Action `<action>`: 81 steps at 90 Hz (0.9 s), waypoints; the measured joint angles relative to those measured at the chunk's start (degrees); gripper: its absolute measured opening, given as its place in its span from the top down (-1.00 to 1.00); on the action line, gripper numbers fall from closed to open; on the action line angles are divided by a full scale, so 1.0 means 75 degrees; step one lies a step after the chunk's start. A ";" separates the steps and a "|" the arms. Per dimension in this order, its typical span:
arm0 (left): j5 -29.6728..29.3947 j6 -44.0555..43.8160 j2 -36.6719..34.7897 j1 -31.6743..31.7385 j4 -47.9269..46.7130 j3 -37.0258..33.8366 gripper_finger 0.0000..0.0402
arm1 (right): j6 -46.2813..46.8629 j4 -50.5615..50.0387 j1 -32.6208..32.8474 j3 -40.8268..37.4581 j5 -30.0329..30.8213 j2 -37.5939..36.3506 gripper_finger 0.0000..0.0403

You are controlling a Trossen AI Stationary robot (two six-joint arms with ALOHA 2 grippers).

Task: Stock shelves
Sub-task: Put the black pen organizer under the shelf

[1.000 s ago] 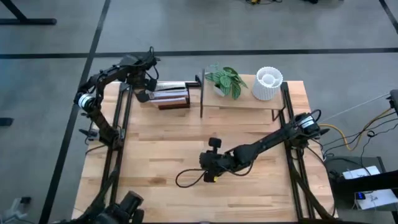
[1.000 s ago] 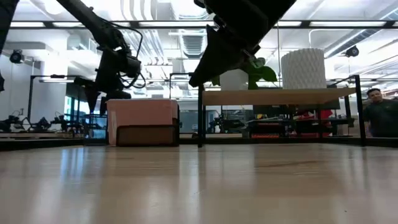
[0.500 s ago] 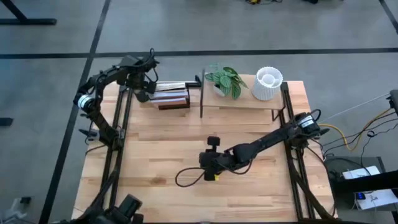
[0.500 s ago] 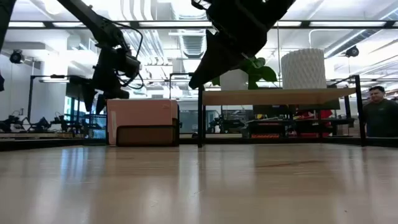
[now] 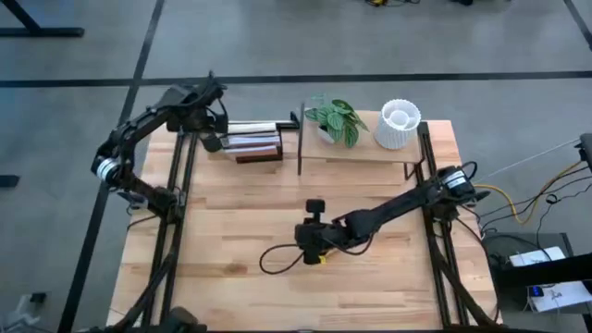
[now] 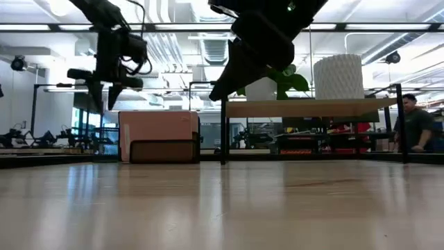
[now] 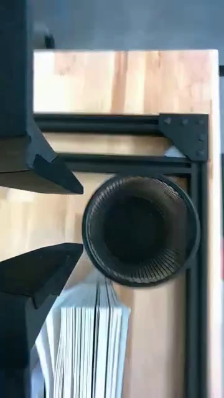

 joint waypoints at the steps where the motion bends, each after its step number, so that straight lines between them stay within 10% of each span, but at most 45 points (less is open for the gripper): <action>1: 0.0000 -0.0044 -0.0058 -0.0014 0.0077 -0.0075 0.42 | -0.0016 0.0015 0.0000 0.0000 -0.0004 0.0000 0.94; 32: -0.0345 -0.0309 -0.0858 -0.0212 0.1646 -0.1151 0.45 | -0.0527 0.0291 -0.0012 0.0000 -0.0047 0.0000 0.94; 81: -0.1111 -0.2893 -0.0940 -0.0440 0.1965 -0.2464 -0.30 | -0.0835 0.0310 -0.0042 -0.0035 -0.0050 0.0000 0.94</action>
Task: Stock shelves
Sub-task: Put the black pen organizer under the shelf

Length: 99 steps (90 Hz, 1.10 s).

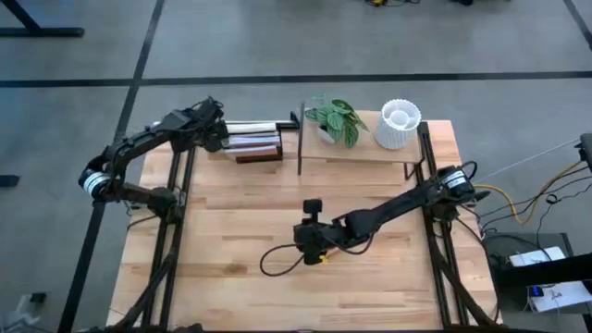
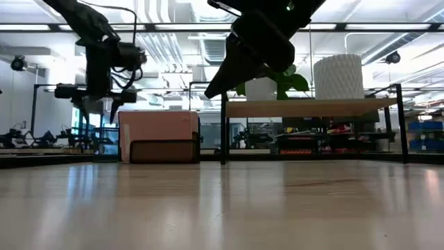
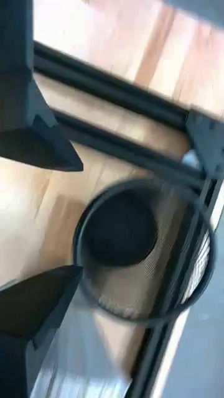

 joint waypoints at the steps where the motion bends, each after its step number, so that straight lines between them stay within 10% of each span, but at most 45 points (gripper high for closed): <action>1: -0.0048 -0.0085 -0.0006 0.0000 0.0001 -0.0028 -0.31 | -0.0026 0.0006 -0.0003 0.0000 0.0000 0.0000 0.94; 99: -0.0167 -0.3027 -0.1579 0.0102 0.4269 -0.2888 -0.39 | -0.1210 0.0625 -0.0611 -0.0104 -0.1545 0.0000 0.94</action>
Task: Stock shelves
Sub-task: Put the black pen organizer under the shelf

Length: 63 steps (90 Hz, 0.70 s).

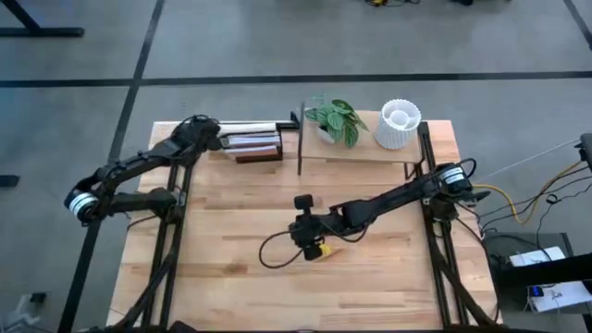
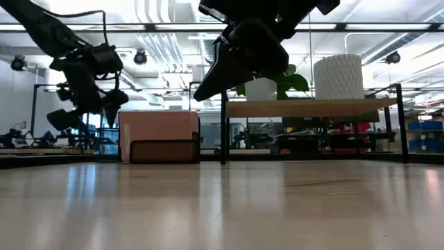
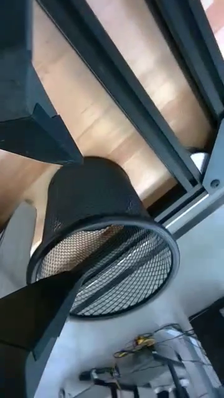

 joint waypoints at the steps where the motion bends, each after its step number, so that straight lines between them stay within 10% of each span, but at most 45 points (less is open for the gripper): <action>1: -0.0002 -0.0009 0.0005 0.0000 0.0008 -0.0004 -0.39 | -0.0001 0.0002 0.0000 -0.0002 0.0000 0.0000 0.94; 22: 0.0030 -0.0121 0.0023 0.0000 -0.0017 -0.0243 -0.24 | 0.0016 0.0345 0.0003 -0.0218 -0.0006 0.0000 0.94; 63: 0.0041 0.0210 0.0004 0.0000 -0.0209 -0.0406 0.69 | 0.0626 0.0383 0.0012 -0.0298 -0.0015 0.0000 0.94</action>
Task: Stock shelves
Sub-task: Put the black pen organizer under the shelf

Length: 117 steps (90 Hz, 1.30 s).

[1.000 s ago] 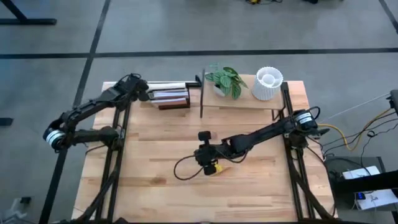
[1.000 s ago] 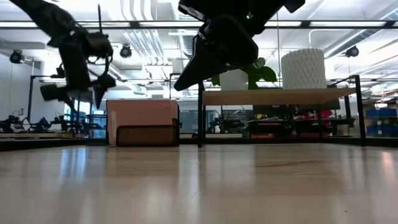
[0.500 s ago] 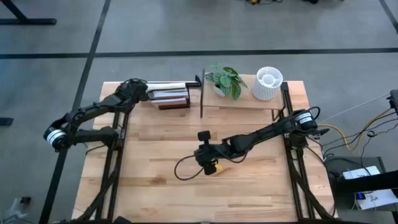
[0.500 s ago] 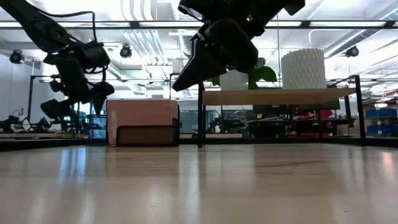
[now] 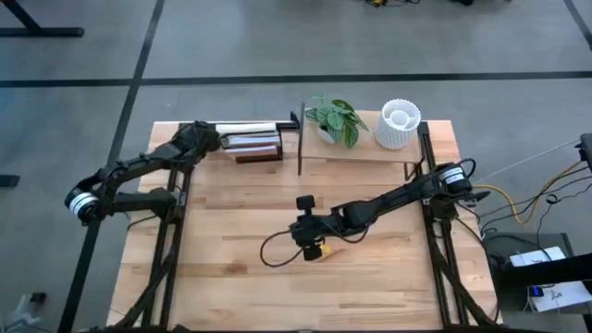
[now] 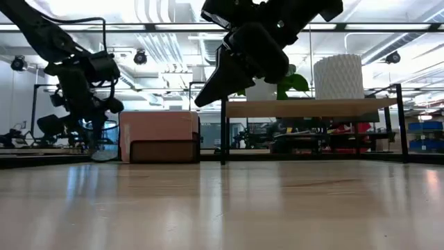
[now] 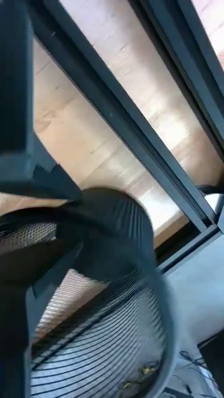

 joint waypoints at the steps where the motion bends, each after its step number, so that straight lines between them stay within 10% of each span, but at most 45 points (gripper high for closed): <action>1: -0.0004 0.0003 -0.0007 0.0000 0.0002 0.0000 0.71 | 0.0006 0.0000 0.0000 0.0000 0.0000 0.0000 0.94; 67: -0.0369 0.2816 -0.3891 -0.0076 -0.0929 0.0050 1.00 | 0.0058 -0.0059 0.0035 -0.0002 0.0018 0.0000 0.94; 117: 0.1675 0.5307 -0.6191 -0.0526 -0.0801 0.0050 1.00 | 0.0003 -0.0059 0.0035 -0.0001 0.0020 0.0000 0.94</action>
